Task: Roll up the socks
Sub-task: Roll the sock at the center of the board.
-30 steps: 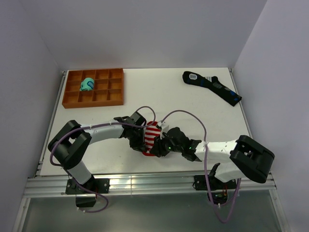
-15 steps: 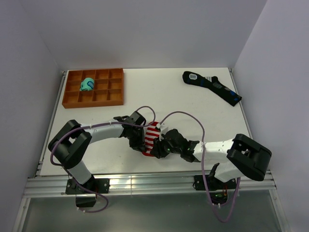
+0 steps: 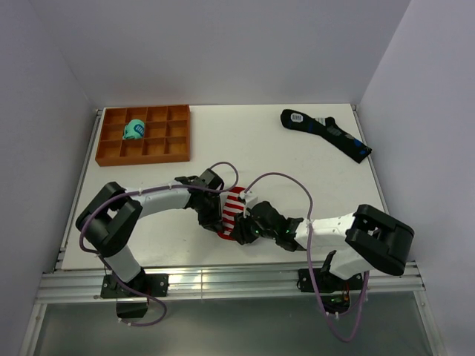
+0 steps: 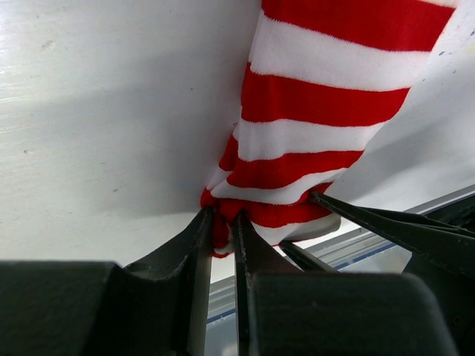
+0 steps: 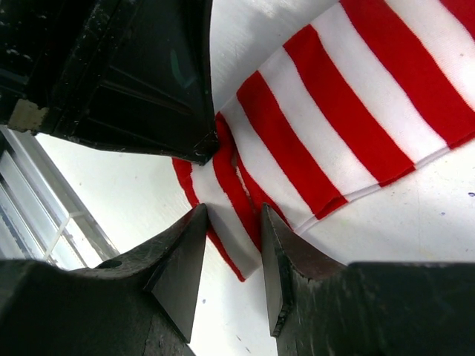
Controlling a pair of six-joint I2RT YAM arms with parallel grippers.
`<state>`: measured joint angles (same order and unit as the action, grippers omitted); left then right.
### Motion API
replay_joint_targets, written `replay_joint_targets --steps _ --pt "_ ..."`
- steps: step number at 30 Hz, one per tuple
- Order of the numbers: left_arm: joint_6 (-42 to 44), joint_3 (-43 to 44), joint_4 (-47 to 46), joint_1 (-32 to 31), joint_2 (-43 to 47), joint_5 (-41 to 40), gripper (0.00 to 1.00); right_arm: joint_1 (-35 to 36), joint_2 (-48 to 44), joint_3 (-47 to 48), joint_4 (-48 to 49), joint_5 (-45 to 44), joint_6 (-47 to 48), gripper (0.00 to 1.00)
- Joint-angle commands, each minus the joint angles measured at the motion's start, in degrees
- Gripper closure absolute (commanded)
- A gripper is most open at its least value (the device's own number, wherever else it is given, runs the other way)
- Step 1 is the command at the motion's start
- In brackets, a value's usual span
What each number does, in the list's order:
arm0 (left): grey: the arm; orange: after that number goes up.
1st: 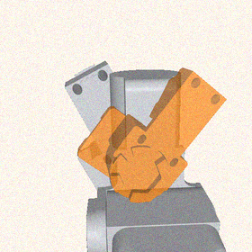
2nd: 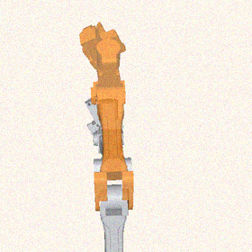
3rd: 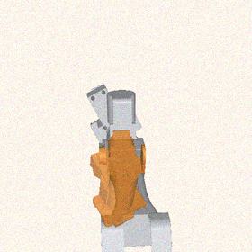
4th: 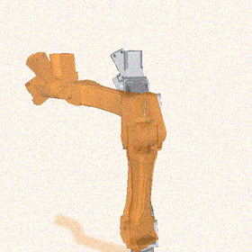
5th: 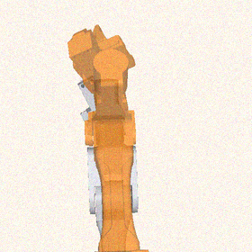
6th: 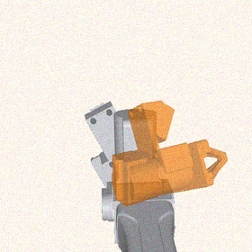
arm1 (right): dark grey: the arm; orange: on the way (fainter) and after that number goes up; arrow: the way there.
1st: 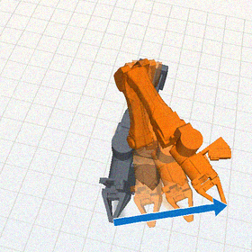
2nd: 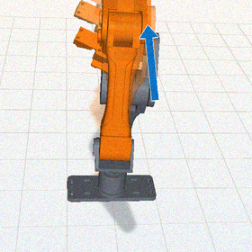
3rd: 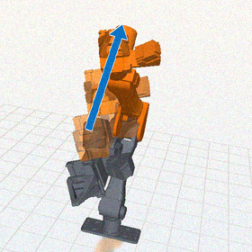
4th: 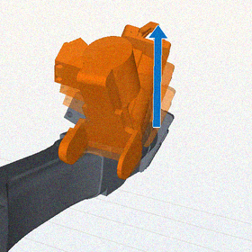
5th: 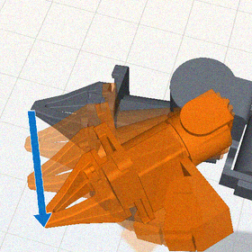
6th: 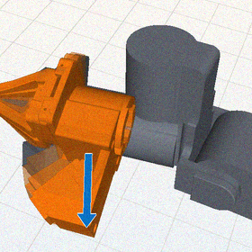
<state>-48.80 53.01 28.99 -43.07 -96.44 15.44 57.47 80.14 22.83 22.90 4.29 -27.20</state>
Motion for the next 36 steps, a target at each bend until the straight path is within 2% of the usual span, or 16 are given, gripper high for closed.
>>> replay_joint_targets --steps 1,24,29,36 --pt "1.77 1.04 2.21 0.71 -1.64 -3.23 0.99 1.15 1.42 -0.68 0.48 -3.06 -1.10 0.58" --pt "2.21 2.01 2.82 1.76 -3.05 -2.52 0.99 3.61 2.84 -7.79 6.46 -11.06 -9.00 0.57" --pt "2.30 1.57 2.56 1.67 -3.14 -2.35 0.99 3.52 -2.52 -4.29 0.67 -11.33 -6.91 0.50" --pt "3.00 1.92 3.09 1.67 -3.31 -2.17 0.99 3.44 -9.38 1.25 -7.86 -13.26 -1.72 0.49"
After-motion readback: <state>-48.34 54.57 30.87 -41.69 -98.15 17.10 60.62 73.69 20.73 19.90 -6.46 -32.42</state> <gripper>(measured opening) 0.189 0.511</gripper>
